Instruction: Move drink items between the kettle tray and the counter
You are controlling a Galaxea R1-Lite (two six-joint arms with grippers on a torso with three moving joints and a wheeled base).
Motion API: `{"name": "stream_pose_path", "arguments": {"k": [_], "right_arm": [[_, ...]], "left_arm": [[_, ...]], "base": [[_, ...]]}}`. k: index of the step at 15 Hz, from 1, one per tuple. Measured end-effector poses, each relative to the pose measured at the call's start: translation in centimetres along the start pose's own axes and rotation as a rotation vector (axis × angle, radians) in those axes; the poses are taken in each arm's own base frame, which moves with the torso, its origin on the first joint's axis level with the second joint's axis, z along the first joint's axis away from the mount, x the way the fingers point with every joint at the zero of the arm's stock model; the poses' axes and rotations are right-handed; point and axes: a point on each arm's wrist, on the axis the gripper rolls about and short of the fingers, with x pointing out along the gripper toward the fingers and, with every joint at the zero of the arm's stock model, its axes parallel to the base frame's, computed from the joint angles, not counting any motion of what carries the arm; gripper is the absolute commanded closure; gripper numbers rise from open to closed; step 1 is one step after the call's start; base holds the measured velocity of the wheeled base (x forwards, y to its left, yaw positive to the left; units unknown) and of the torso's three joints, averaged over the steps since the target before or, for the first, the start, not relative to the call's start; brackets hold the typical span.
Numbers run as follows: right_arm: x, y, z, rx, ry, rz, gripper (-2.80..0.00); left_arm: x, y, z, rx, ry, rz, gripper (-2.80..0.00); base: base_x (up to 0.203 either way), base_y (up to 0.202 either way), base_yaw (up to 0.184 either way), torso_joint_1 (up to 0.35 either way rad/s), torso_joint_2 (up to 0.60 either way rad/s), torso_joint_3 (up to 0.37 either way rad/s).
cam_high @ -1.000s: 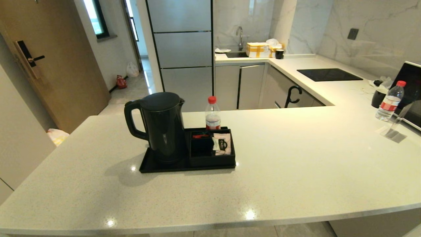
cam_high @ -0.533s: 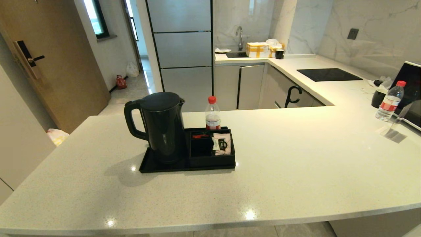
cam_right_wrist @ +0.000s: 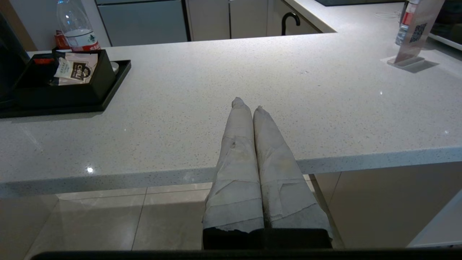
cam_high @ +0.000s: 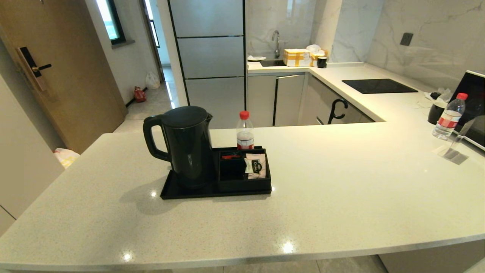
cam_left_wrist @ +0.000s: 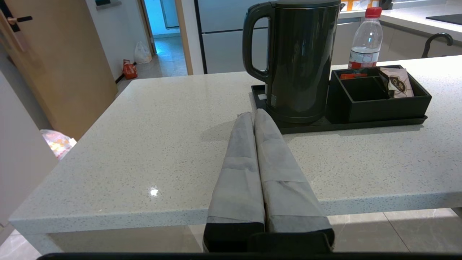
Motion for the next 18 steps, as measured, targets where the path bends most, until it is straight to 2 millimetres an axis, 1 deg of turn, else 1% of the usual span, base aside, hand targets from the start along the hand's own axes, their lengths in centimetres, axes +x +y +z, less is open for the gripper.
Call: {"name": "stream_pose_path", "arguments": {"k": [11, 18], "right_arm": [[0.00, 0.00, -0.01, 0.000, 0.001, -0.001, 0.00], [0.00, 0.00, 0.00, 0.000, 0.000, 0.000, 0.00]], "left_arm": [[0.00, 0.00, 0.00, 0.011, 0.000, -0.001, 0.00], [0.00, 0.01, 0.03, -0.033, -0.003, 0.002, 0.00]], "base": [[0.000, 0.000, 0.000, 0.000, 0.00, 0.000], [0.000, 0.000, 0.000, 0.000, 0.00, 0.000]]}}
